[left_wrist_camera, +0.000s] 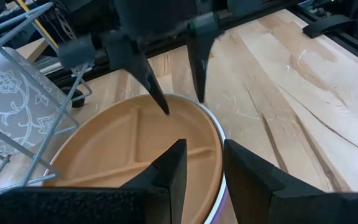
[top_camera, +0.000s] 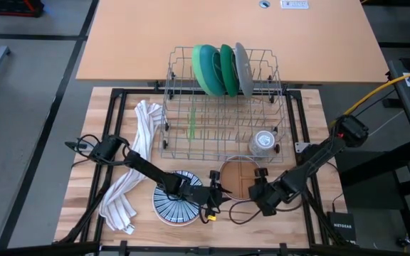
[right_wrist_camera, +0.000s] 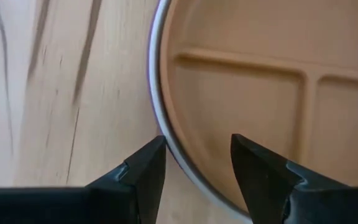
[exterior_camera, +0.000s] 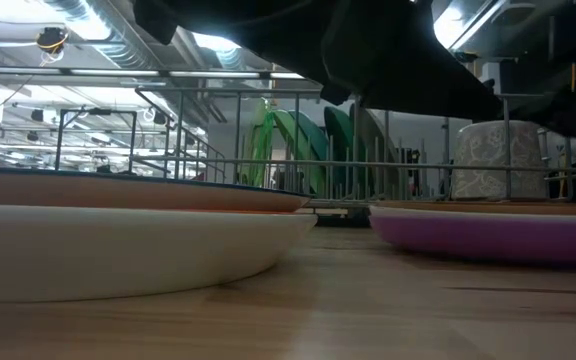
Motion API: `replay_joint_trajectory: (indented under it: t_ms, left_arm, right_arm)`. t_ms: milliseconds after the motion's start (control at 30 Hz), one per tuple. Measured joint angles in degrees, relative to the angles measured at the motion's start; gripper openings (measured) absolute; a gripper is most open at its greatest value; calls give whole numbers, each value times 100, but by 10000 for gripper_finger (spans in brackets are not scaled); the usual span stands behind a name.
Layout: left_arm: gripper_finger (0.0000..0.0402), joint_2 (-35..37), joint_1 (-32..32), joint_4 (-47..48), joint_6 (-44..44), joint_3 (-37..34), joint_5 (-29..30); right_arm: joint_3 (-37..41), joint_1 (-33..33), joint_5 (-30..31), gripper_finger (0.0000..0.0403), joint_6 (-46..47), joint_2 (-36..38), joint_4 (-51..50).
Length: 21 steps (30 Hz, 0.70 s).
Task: Sort dishes
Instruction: Put the brown plate into the dish rack
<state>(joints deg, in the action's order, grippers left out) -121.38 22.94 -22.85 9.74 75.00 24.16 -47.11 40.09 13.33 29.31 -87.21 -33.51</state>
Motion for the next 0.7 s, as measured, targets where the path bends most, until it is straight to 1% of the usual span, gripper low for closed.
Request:
replay_joint_trajectory:
  t_ms: [100, 200, 300, 400, 533, 700]
  left_arm:
    - [95, 0, 2, 0, -47, 0, 0]
    - [95, 0, 0, 0, -59, 0, 0]
    - [95, 0, 0, 2, -70, 0, 0]
    - [95, 0, 2, 1, -76, 0, 0]
    - [95, 0, 0, 2, -76, 0, 1]
    - [95, 0, 1, 2, -76, 0, 0]
  right_arm:
    - [-4, -140, -3, 184, -7, -146, 163]
    - [-4, -263, -166, 168, -7, -242, 178]
    - [-4, -364, -497, 134, -17, -264, 271]
    - [-4, -423, -755, 91, -19, -267, 318]
    - [-36, -417, -806, 39, 18, -263, 367]
    - [-268, -413, -883, 25, 63, -269, 297]
